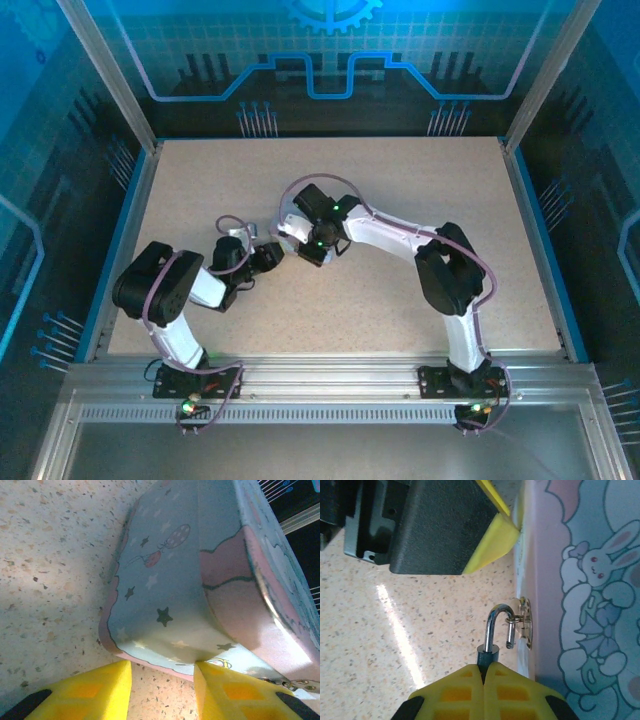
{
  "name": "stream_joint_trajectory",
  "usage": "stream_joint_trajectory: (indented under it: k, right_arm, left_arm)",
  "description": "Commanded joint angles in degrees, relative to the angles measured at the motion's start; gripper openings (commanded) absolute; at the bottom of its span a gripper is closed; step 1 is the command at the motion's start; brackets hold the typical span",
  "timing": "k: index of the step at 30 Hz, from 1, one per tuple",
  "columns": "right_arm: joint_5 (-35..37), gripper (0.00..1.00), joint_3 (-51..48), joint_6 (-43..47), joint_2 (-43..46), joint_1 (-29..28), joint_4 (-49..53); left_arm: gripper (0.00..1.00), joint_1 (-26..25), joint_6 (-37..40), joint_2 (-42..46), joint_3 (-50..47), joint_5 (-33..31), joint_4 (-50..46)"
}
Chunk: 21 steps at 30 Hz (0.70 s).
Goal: Unlock the padlock with the key
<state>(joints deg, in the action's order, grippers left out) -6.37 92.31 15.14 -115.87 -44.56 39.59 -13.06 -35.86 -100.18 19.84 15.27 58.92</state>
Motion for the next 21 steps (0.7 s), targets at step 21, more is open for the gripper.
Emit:
stream_joint_trajectory:
  k: [21]
  right_arm:
    - [-5.9, 0.0, 3.1, -6.8, -3.1, 0.2, 1.7]
  left_arm:
    - [0.37, -1.6, -0.4, 0.7, 0.0, -0.8, 2.8]
